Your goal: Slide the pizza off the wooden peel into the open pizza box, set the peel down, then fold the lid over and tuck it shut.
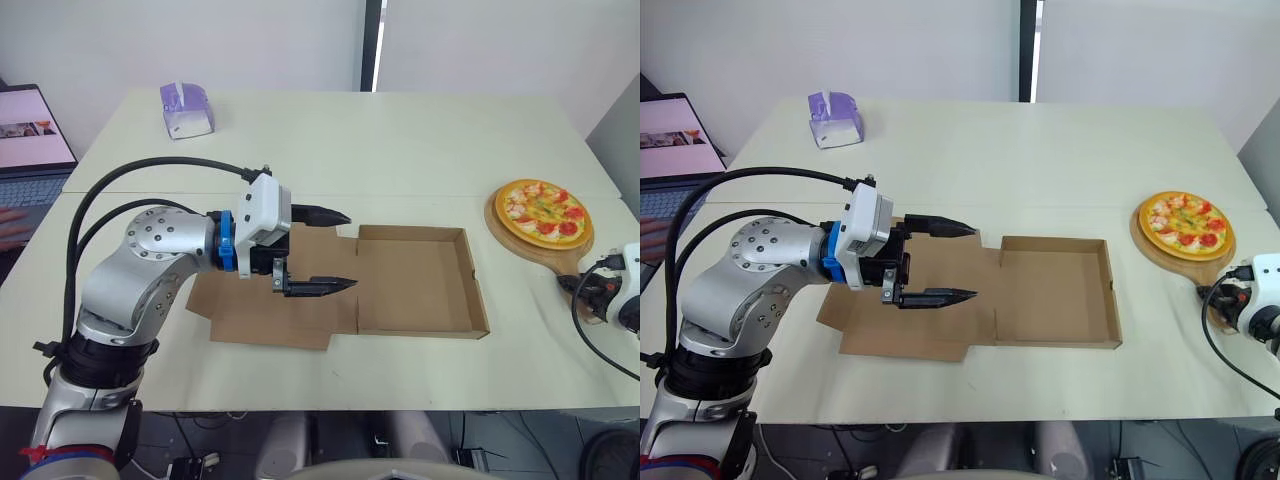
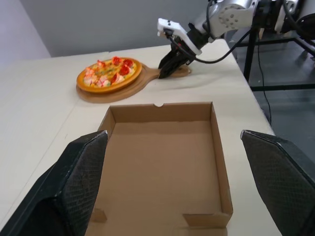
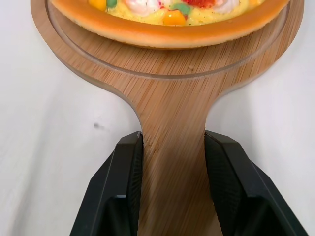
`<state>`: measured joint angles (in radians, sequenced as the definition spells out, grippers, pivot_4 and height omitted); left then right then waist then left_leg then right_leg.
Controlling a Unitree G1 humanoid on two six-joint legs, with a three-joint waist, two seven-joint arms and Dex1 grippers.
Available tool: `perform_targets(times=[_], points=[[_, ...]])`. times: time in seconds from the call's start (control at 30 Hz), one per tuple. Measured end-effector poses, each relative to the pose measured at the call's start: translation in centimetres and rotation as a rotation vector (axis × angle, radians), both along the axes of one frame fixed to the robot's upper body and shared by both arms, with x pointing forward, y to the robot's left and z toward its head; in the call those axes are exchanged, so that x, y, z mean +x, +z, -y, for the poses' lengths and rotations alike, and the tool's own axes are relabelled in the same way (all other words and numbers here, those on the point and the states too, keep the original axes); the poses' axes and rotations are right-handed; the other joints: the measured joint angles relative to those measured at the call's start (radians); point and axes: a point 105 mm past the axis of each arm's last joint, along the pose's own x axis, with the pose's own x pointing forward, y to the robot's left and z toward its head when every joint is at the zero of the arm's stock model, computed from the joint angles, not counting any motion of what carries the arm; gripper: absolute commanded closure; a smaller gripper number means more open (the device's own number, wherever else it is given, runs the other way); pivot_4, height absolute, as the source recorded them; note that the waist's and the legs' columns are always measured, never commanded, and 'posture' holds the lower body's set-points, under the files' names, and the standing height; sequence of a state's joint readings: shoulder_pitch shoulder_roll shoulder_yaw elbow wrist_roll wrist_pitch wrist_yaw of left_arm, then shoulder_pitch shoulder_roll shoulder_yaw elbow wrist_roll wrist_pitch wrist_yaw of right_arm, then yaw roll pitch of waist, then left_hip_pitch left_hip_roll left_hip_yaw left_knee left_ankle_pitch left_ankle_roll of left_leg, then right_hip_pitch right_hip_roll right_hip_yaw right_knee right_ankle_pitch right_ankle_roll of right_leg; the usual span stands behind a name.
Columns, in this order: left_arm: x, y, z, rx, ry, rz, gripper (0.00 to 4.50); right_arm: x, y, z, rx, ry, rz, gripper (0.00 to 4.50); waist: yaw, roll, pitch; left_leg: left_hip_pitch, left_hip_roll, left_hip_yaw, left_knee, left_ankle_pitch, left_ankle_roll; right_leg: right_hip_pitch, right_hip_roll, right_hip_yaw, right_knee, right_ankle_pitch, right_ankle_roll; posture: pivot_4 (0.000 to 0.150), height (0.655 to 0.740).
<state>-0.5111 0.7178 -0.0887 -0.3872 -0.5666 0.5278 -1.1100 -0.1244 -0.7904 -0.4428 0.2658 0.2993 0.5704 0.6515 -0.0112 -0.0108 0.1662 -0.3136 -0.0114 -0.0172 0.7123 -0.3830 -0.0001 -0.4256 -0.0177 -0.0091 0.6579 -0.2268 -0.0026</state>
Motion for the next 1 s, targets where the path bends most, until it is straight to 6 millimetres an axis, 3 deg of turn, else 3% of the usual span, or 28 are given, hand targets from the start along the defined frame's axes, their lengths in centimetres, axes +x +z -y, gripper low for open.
perform_targets(times=[0.3, 0.63, 1.0], points=[[0.4, -0.2, -0.9, 0.014, 0.044, 0.001, 0.0, 0.9, 3.7, -1.9, -0.039, 0.104, 0.127, 2.91, 0.004, 0.007, 0.004, -0.001, 0.0, -0.002, -0.002, 0.0, 0.0, -0.001, 0.0, -0.001, 0.0, 0.0, 0.0, 0.15, 0.7251], [0.4, -0.7, -2.7, 0.054, 0.095, -0.015, 0.0, -0.1, 8.5, -5.1, -0.139, 0.411, 0.136, 2.91, 0.009, 0.008, 0.005, -0.001, 0.0, -0.004, -0.002, -0.002, 0.004, -0.001, 0.0, -0.002, -0.002, 0.0, 0.0, 0.15, 0.7251], [0.0, -0.7, -2.6, 0.049, 0.06, -0.036, 0.0, -2.5, 9.6, -7.2, -0.356, 0.684, 0.038, 2.91, 0.01, 0.007, 0.006, -0.004, 0.0, -0.006, -0.002, -0.001, 0.001, -0.001, 0.0, -0.004, -0.007, -0.001, 0.001, 0.15, 0.7251]])
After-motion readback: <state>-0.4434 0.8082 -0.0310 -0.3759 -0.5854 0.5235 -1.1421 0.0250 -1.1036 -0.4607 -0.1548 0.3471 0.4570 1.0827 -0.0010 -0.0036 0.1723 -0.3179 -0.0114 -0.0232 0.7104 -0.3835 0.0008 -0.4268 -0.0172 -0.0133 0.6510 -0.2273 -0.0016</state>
